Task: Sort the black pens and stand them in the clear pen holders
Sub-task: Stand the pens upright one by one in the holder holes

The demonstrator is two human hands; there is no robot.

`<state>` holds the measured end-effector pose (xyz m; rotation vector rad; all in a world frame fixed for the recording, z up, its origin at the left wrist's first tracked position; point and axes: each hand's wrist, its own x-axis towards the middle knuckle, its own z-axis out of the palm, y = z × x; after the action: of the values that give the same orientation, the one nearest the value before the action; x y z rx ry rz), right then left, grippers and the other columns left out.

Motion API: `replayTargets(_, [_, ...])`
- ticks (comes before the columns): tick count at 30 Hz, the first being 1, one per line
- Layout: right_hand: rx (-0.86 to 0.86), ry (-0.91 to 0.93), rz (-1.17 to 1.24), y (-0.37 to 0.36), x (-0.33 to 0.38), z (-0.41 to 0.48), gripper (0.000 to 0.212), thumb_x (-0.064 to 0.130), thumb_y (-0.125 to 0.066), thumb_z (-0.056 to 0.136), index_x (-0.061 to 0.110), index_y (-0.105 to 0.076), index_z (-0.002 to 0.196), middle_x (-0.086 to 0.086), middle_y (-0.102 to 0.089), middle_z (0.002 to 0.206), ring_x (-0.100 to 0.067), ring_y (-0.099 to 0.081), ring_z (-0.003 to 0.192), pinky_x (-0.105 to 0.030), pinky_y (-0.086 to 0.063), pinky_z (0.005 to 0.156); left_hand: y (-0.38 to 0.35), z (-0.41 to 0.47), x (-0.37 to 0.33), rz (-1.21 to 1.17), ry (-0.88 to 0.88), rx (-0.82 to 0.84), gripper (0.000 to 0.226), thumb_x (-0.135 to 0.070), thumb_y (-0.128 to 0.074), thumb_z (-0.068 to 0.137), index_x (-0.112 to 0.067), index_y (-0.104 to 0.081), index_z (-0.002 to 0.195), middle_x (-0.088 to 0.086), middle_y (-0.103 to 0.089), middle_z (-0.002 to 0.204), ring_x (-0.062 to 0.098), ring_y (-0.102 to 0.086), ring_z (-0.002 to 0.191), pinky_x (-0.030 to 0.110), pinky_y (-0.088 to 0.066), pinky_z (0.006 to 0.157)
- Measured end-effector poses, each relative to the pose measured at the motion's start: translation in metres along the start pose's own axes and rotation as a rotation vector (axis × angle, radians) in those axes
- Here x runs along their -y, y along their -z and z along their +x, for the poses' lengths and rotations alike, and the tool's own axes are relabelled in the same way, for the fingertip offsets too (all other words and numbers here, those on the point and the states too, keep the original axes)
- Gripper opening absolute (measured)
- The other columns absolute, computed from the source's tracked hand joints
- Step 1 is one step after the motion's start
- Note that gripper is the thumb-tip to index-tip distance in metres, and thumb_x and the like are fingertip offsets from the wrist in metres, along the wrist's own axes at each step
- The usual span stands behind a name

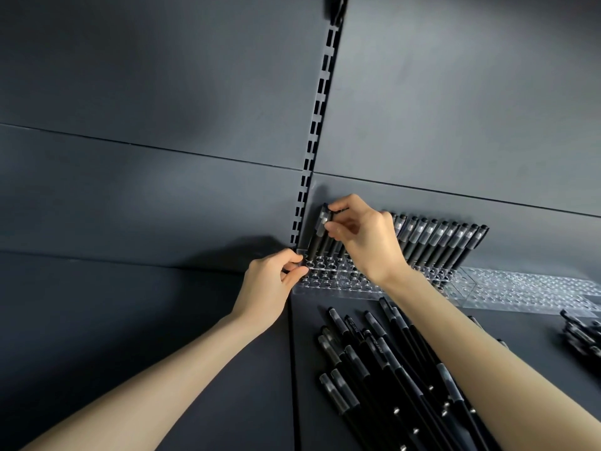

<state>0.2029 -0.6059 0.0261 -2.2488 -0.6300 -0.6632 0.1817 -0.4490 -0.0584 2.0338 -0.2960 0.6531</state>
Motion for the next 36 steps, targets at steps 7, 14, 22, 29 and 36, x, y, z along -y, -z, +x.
replayTargets(7, [-0.001, 0.007, -0.031, 0.002, 0.001, -0.003, 0.023, 0.011, -0.063, 0.089, 0.010, -0.061, 0.112, -0.002, -0.071, 0.087, -0.018, -0.066, 0.079, -0.027, -0.051, 0.079, 0.004, 0.001, -0.006, 0.121, 0.035, 0.073, 0.027, -0.027, -0.061, 0.091, -0.014, -0.063, 0.115, -0.004, -0.065, 0.090, 0.012, -0.062, 0.074, 0.034, -0.053, 0.074])
replayTargets(14, [-0.045, -0.015, -0.002, 0.018, -0.001, -0.022, 0.020, 0.016, -0.063, 0.090, 0.011, -0.062, 0.109, 0.002, -0.069, 0.087, -0.009, -0.064, 0.079, -0.009, -0.048, 0.073, 0.007, -0.018, -0.033, 0.317, 0.075, 0.063, 0.027, -0.036, -0.054, 0.093, -0.016, -0.052, 0.111, 0.000, -0.060, 0.106, 0.023, -0.060, 0.092, 0.041, -0.051, 0.078])
replayTargets(22, [0.095, -0.011, 0.067, 0.058, -0.024, -0.088, 0.011, 0.018, -0.058, 0.093, 0.011, -0.066, 0.093, 0.006, -0.063, 0.074, 0.001, -0.054, 0.060, -0.009, -0.042, 0.060, -0.011, -0.079, -0.098, 0.428, 0.117, 0.116, 0.020, -0.041, -0.053, 0.091, -0.021, -0.057, 0.091, -0.007, -0.055, 0.093, 0.014, -0.055, 0.088, 0.037, -0.049, 0.078])
replayTargets(29, [0.382, 0.124, -0.049, 0.094, -0.053, -0.146, 0.023, 0.028, -0.058, 0.092, 0.016, -0.064, 0.111, 0.000, -0.062, 0.111, -0.016, -0.055, 0.103, -0.026, -0.041, 0.092, -0.044, -0.141, -0.150, 0.674, 0.327, 0.020, 0.049, -0.059, -0.047, 0.087, -0.019, -0.045, 0.115, -0.001, -0.040, 0.114, 0.020, -0.042, 0.111, 0.029, -0.037, 0.086])
replayTargets(36, [0.641, 0.120, -0.172, 0.098, -0.057, -0.167, 0.053, 0.052, -0.040, 0.095, 0.031, -0.034, 0.144, 0.006, -0.022, 0.156, -0.019, -0.014, 0.143, -0.039, -0.013, 0.114, -0.055, -0.158, -0.167, 0.666, 0.542, 0.040, 0.069, -0.055, -0.056, 0.085, -0.009, -0.034, 0.132, 0.010, -0.040, 0.130, 0.026, -0.040, 0.121, 0.030, -0.036, 0.095])
